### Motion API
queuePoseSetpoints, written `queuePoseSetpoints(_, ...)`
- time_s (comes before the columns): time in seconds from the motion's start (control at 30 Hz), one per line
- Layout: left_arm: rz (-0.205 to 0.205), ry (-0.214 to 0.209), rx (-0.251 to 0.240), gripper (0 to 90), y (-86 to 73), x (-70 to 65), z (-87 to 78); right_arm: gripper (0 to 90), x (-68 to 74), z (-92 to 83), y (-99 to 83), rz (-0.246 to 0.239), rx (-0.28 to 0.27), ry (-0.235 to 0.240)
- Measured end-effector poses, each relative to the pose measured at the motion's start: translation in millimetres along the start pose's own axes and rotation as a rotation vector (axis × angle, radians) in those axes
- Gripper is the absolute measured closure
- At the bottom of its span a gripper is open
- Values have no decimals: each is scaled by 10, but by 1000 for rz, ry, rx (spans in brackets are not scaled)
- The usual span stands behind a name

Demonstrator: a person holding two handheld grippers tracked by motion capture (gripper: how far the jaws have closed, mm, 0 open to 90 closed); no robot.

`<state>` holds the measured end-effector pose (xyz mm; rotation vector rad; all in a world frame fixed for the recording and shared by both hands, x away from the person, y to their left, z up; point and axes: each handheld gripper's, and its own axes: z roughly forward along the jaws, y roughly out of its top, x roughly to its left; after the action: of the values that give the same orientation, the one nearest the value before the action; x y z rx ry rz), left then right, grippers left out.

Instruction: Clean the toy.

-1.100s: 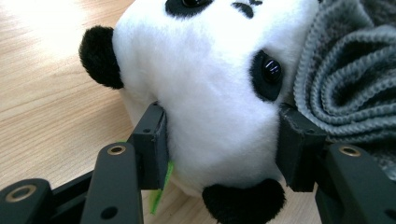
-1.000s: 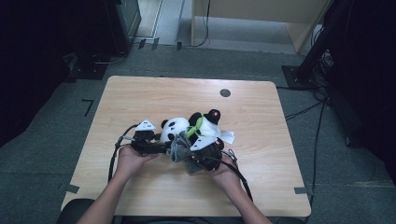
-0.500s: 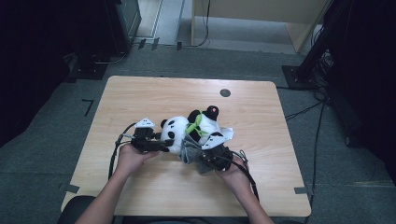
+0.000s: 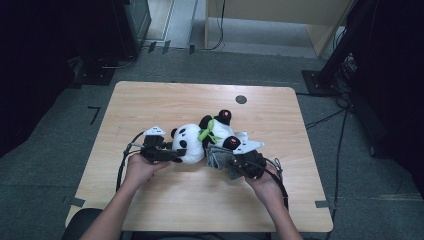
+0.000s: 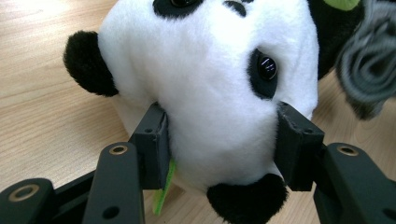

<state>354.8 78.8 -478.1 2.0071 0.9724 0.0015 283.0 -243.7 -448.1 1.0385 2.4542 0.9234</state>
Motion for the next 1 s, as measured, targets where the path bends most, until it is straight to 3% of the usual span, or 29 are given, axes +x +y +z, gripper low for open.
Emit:
queuePoseSetpoints(0.33, -11, 0, -2, 455, -2, 3, 0, 787, -93, -350, 96, -1, -83, -65)
queuePoseSetpoints(0.43, -8, -2, -2, 454, 0, 3, 2, 788, -118, -487, 134, 18, -121, -80)
queuePoseSetpoints(0.53, 1, 1, 1, 453, 5, -11, 3, 789, -141, -611, 238, 44, -187, -63)
queuePoseSetpoints(0.67, 57, 17, 6, 454, 2, -71, 3, 789, -104, -730, 437, 55, -266, -31)
queuePoseSetpoints(0.8, 49, 8, -2, 454, -7, -59, 3, 788, 2, -596, 607, 32, -269, 16)
queuePoseSetpoints(1.0, 72, 14, -22, 445, -67, -74, -10, 787, 189, -121, 756, -31, -214, 66)
